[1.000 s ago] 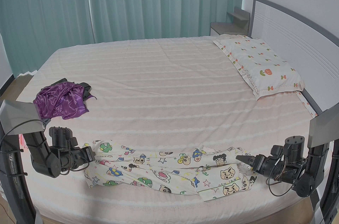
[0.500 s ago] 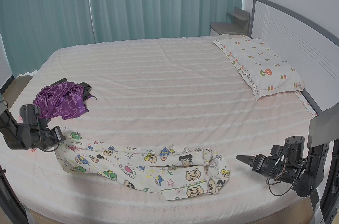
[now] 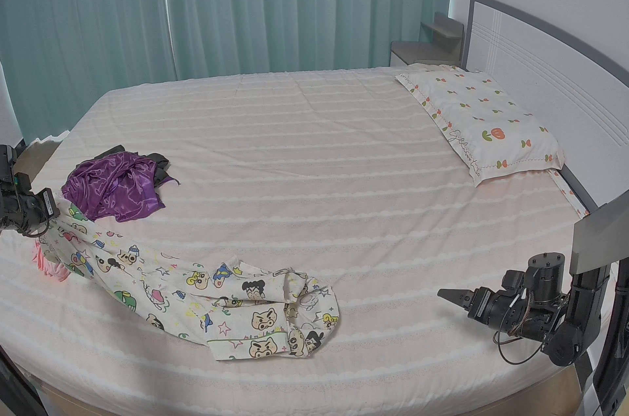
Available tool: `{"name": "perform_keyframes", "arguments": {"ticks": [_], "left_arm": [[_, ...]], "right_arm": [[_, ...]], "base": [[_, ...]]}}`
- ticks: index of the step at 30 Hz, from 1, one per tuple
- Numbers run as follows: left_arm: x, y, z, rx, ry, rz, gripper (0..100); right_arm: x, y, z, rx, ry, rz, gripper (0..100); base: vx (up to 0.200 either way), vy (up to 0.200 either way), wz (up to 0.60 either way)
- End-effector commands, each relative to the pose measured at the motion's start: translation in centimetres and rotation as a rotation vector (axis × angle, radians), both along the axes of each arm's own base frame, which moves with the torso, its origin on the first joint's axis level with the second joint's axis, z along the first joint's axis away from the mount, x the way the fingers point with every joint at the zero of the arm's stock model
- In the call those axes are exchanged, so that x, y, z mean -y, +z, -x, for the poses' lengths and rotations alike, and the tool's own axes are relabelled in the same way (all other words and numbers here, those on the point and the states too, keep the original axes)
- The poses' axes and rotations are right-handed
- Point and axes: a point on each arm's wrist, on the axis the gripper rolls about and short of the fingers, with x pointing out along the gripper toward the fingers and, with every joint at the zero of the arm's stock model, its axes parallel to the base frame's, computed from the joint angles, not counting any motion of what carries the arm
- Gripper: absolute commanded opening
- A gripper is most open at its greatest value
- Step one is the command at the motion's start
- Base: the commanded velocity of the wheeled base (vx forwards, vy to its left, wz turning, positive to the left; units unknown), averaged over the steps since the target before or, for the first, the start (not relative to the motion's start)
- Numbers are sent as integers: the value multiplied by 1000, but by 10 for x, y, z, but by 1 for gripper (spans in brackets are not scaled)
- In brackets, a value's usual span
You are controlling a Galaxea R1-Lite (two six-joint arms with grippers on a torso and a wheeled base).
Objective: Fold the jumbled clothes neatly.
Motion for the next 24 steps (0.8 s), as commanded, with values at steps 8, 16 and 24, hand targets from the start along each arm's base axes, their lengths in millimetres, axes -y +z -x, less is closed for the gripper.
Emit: {"name": "perform_keyframes", "arguments": {"ticks": [8, 16, 24], "left_arm": [[110, -2, 1, -106, -204, -52, 0], [219, -5, -6, -108, -317, -34, 0], [320, -45, -13, -181, -360, -18, 0]], "right_arm": [[0, 1, -1, 15, 2, -5, 100], [0, 1, -1, 16, 0, -4, 100], [-1, 1, -1, 16, 2, -5, 100]], "base": [[0, 0, 0], [0, 0, 0], [0, 0, 0]]}}
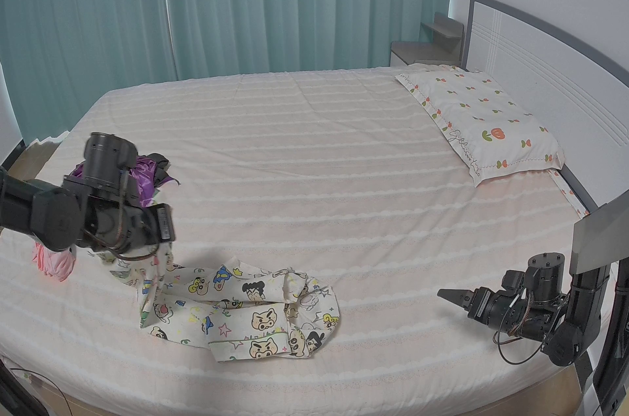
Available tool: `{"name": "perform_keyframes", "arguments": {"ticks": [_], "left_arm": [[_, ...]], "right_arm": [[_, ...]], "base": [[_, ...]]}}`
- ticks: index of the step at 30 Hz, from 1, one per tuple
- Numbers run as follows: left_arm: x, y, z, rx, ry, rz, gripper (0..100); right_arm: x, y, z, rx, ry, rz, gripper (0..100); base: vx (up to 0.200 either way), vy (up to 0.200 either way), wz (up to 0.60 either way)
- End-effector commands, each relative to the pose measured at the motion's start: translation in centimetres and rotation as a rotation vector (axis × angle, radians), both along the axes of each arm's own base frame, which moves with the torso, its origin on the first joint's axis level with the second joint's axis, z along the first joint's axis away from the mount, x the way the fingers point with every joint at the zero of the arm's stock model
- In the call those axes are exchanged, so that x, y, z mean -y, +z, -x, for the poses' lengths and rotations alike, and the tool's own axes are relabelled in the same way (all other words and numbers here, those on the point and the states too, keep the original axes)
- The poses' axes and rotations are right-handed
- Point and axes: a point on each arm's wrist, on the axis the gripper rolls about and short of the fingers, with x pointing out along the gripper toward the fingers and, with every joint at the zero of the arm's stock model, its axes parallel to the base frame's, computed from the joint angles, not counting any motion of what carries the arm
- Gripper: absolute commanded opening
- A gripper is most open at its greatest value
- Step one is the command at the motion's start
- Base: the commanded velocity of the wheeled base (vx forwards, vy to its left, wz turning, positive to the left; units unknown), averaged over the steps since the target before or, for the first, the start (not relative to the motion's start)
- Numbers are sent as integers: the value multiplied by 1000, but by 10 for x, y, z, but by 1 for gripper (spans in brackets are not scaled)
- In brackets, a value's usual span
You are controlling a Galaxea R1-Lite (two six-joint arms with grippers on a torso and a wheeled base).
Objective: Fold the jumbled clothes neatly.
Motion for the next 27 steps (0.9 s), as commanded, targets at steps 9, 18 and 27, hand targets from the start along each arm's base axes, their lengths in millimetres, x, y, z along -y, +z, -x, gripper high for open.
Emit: {"name": "perform_keyframes", "arguments": {"ticks": [9, 18, 27], "left_arm": [[129, -84, -22, -141, 15, 42, 0], [144, -88, -24, -152, 33, 105, 0], [142, -96, -21, -188, 44, 114, 100]], "right_arm": [[-1, -1, -1, 11, 4, 0, 100], [-1, -4, -1, 9, 15, 20, 100], [-1, -4, -1, 9, 15, 20, 100]], "base": [[0, 0, 0], [0, 0, 0], [0, 0, 0]]}}
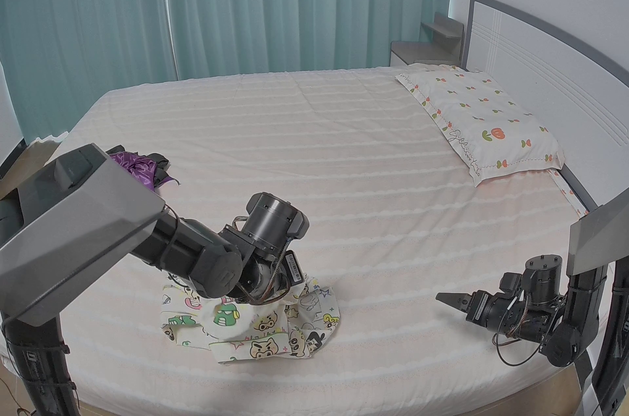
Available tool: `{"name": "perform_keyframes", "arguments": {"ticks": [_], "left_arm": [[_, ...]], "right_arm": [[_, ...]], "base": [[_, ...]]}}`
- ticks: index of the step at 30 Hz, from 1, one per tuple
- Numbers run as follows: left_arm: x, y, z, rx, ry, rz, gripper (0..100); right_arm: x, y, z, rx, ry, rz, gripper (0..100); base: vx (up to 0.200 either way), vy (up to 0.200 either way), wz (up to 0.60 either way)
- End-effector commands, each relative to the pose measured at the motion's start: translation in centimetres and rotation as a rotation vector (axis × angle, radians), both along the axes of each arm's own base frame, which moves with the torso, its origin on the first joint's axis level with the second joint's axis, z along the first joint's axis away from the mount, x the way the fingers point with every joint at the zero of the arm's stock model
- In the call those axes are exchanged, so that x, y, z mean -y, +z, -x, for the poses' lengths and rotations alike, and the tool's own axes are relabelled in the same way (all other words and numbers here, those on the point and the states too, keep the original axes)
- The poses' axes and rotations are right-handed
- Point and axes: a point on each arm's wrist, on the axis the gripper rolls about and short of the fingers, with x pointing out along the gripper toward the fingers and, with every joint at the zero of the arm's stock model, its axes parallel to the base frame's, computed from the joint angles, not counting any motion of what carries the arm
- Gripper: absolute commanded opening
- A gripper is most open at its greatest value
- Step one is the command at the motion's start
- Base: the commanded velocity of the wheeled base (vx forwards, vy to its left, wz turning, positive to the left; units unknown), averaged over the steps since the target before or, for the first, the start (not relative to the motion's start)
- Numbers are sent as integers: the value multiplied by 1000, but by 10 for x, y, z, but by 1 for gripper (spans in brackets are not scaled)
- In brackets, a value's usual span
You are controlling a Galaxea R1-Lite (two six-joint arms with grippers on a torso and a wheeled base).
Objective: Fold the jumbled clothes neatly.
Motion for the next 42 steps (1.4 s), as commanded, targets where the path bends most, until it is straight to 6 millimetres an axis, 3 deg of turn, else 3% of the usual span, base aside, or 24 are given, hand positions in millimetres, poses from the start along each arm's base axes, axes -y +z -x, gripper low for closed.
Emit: {"name": "perform_keyframes", "arguments": {"ticks": [1, 5, 12, 13, 14, 15, 19, 26, 32, 39, 42], "left_arm": [[-2, -8, 4, -31, 5, -13, 100], [-12, -16, 16, -74, 9, -29, 100], [-39, 5, 28, -24, 63, 121, 100], [-54, 31, 37, 39, 83, 279, 100], [-54, 31, 37, 39, 83, 279, 100], [-68, 56, 50, 71, 61, 425, 100], [-94, 76, 75, 59, 11, 554, 100], [-135, 52, 95, -27, 78, 582, 100], [-153, 41, 102, -4, 107, 628, 100], [-164, 40, 95, 28, 135, 702, 100], [-180, 42, 91, 67, 162, 737, 100]], "right_arm": [[0, 1, -1, 15, 1, -5, 100], [0, 0, -1, 12, 1, -4, 100], [-1, 0, 0, 11, 2, -4, 100], [-1, 0, 0, 9, 4, -3, 100], [-1, 0, 0, 9, 4, -3, 100], [-1, 0, 0, 11, 3, -3, 100], [-1, 0, 0, 11, 4, -4, 100], [-1, -1, 0, 5, 5, -2, 100], [-1, -1, 0, 3, 4, -1, 100], [-1, -1, 0, 3, 6, -1, 100], [-3, -1, 1, 3, 10, -1, 100]], "base": [[0, 0, 0], [0, 0, 0], [0, 0, 0], [0, 0, 0], [0, 0, 0], [0, 0, 0], [0, 0, 0], [-143, 0, 0], [-33, 0, 0], [0, 0, 0], [0, 200, 0]]}}
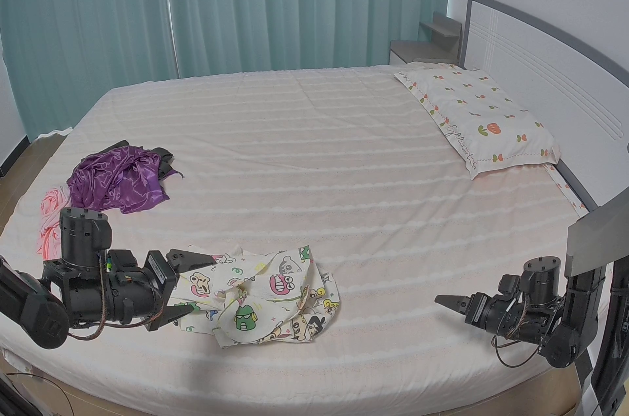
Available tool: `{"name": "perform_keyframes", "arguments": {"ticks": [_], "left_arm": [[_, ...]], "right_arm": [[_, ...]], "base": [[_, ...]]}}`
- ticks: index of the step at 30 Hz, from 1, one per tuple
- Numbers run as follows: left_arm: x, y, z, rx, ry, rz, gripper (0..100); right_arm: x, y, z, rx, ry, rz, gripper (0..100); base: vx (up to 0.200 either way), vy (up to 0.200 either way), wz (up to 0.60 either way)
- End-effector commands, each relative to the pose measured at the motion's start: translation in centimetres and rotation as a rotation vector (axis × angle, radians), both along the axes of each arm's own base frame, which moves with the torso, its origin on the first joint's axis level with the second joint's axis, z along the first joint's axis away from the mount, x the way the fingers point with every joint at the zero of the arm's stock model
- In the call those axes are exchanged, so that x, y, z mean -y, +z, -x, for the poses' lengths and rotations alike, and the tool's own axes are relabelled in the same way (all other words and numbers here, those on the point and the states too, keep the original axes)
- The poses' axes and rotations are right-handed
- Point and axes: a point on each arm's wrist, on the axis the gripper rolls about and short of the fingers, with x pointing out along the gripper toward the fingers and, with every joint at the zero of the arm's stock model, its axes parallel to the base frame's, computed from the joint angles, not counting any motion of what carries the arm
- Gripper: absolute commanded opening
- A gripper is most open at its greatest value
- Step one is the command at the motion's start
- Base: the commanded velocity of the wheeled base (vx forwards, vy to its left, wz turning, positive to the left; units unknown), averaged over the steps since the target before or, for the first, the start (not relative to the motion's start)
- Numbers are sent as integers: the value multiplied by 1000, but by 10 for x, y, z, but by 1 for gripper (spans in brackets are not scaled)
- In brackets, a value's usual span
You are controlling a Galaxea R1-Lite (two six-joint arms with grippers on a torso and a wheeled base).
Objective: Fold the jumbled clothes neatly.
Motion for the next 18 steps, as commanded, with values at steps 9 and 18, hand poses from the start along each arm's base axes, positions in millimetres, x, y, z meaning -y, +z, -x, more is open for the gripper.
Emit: {"name": "perform_keyframes", "arguments": {"ticks": [9, 18], "left_arm": [[-26, -10, -10, -26, 88, 23, 100], [-34, -14, -17, -4, 123, 29, 100]], "right_arm": [[-3, 3, -1, 25, 12, -6, 100], [-4, 7, -2, 47, 13, -10, 100]], "base": [[0, 200, 0], [0, 200, 0]]}}
